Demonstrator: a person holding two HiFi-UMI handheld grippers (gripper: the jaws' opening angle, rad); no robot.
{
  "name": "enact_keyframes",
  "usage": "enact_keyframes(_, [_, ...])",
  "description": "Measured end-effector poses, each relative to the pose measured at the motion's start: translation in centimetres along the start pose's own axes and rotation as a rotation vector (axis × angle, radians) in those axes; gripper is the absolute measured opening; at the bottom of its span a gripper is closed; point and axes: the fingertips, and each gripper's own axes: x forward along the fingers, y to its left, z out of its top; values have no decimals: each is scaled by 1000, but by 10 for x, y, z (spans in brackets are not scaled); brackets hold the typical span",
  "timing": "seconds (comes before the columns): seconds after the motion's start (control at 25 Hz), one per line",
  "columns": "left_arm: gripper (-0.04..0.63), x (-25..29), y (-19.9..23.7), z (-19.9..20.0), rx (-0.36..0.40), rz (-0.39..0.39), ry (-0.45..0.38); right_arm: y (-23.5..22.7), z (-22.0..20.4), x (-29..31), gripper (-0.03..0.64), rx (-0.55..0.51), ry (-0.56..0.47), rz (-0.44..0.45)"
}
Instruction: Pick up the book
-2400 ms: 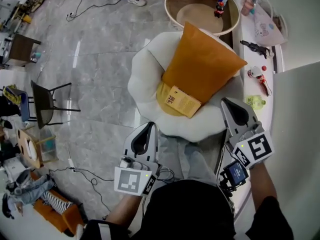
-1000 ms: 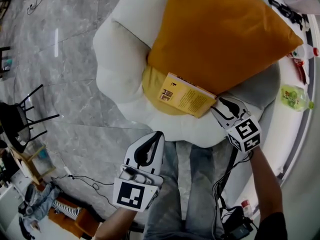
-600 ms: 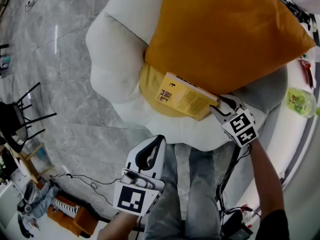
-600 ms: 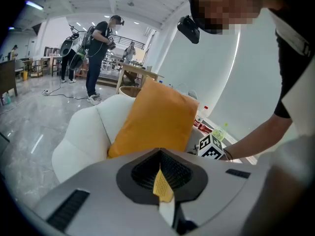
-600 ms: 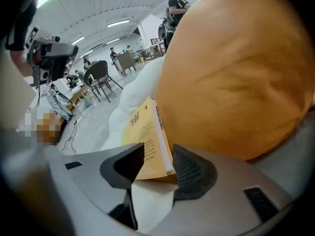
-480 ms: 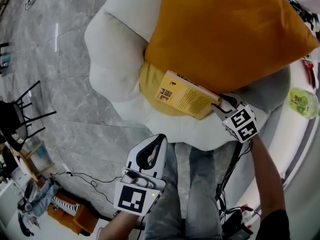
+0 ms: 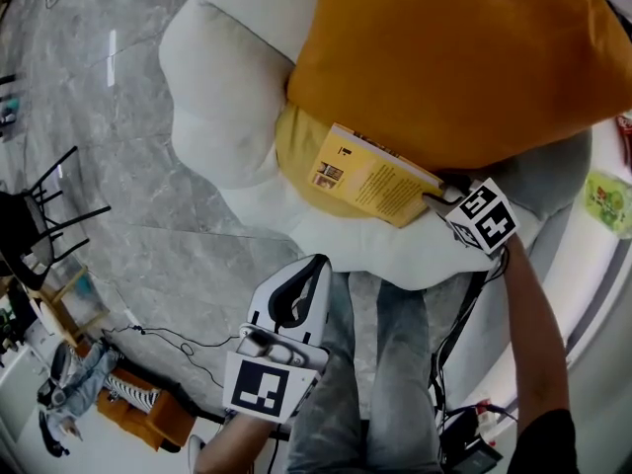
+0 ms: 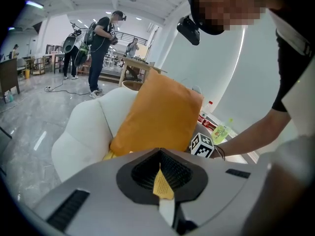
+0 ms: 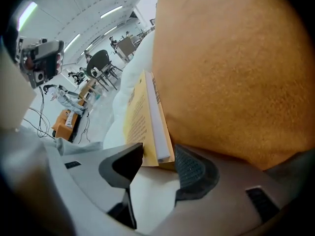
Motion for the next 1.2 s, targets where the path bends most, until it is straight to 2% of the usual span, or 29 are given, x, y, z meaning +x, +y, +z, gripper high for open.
enact_keyframes(0.28, [12,2,-2,6,9,-10,0,6,-7,4,212,-20,99,79])
enact_keyframes(0.44, [12,-7,3,13,-13,-22,0,41,-3,-8,199,-179,175,165])
enact_keyframes(0.52, [12,-11,7,18,-18,-28,-5,60,4,-9,199,-225,196,220])
enact_keyframes(0.64, [12,-8,7,23,-21,-31,-21,75,16,-5,199,-187,170,294])
enact_keyframes(0.8, [12,-1,3,21,-18,-33,-12,81,24,8,202,-141,116,292])
enact_keyframes(1.0, [12,-2,9,19,-38,-41,-15,118,33,9,202,-179,143,397])
enact_keyframes(1.2, [12,-11,20,27,-47,-45,-16,161,39,22,222,-245,204,438])
